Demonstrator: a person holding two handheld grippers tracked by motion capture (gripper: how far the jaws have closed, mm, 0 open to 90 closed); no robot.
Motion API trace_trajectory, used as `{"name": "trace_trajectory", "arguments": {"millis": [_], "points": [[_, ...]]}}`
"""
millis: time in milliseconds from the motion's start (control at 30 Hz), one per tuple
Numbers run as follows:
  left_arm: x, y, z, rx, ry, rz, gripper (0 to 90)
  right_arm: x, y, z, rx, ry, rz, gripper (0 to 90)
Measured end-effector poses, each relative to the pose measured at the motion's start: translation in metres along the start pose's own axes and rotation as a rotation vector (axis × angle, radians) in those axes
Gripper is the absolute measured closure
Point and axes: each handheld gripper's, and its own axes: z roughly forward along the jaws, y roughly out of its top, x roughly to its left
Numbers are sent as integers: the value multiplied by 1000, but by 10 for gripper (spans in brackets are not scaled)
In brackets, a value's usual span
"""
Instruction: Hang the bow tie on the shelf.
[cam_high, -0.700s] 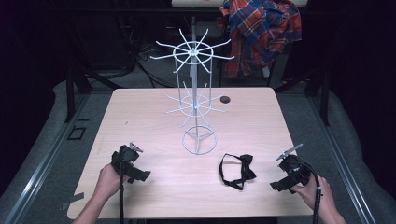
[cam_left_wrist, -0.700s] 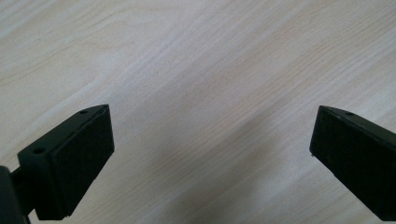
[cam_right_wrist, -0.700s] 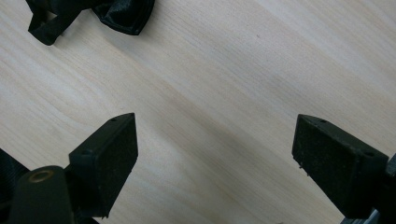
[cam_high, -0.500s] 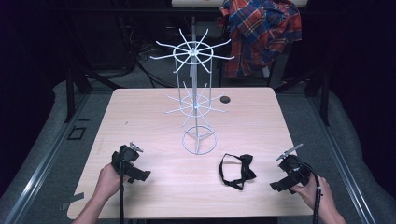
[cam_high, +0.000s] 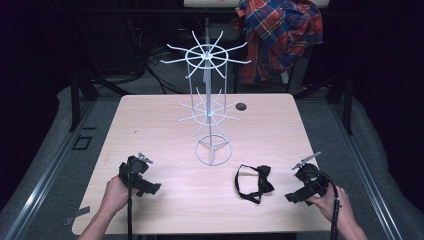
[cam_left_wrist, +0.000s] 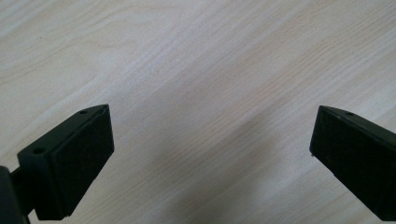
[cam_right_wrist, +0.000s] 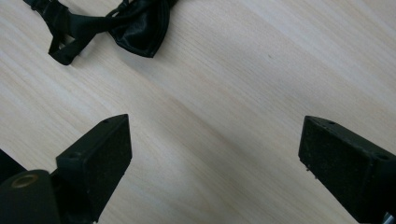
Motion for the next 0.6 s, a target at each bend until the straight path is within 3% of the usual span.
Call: {"name": "trace_trajectory", "arguments": {"millis": [67,100,233,333,500,567,600], "points": [[-1,0,0,1,0,1,0,4,3,2,-26,3,10,75],[-1,0,0,1,1,4,0,3,5,1,-2,11,-7,67],[-1,1,1,5,1,8,0,5,9,2,4,-2,-12,58],[-1,1,2,3,3,6,0,7,15,5,-23,26,0,42],[-1,1,3,3,0,9,0,8,24,10,-20,34,1,0],[-2,1,3,4,2,8,0,8,26,9,-7,13,-11,0],[-2,1,3,5,2,9,0,8,29,11,-12,28,-1,0]]}}
